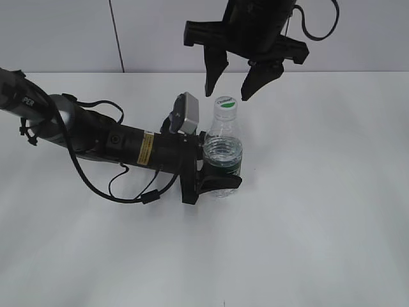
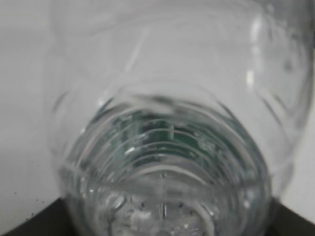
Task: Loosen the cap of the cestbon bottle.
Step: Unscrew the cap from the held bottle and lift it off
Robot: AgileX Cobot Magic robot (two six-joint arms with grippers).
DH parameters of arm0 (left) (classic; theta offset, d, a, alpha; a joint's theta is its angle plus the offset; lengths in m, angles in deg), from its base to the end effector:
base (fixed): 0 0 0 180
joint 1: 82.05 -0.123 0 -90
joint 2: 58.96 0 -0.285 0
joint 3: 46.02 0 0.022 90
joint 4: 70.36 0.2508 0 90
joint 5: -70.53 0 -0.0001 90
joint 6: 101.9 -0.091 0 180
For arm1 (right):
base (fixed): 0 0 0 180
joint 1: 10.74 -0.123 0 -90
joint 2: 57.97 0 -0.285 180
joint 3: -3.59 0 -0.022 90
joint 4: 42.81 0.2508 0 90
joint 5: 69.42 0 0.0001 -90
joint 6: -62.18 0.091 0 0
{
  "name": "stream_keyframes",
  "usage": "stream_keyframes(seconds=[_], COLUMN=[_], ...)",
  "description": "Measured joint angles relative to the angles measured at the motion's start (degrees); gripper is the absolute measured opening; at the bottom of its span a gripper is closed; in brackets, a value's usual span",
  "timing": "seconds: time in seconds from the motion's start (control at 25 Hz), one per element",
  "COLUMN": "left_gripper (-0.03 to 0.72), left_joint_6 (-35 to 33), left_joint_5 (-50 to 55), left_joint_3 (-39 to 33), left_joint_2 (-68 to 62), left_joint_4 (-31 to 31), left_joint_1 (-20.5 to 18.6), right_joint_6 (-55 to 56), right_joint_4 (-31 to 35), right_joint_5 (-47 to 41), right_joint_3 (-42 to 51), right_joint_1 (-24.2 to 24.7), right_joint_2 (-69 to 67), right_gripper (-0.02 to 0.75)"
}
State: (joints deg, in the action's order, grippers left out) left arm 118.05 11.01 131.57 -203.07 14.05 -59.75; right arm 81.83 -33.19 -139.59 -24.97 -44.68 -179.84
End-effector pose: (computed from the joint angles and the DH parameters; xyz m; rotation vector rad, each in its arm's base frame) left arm 0.3585 -0.2313 0.0587 1.4506 1.5418 -1.0392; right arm 0.3471 0.2508 0.2864 -0.3150 2.9144 0.4097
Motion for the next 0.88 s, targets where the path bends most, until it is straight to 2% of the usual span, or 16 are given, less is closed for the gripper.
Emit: stream_keyframes(seconds=[0.88], left_gripper=[0.411], left_joint_6=[0.0], left_joint_5=[0.0], left_joint_3=[0.0], left_joint_2=[0.0], left_joint_4=[-0.1], left_joint_1=[0.0], right_joint_6=[0.3], right_joint_4=[0.8], right_joint_5=[0.1], right_joint_3=[1.4], right_joint_1=[0.0], right_joint_2=[-1.3], right_gripper=[0.441])
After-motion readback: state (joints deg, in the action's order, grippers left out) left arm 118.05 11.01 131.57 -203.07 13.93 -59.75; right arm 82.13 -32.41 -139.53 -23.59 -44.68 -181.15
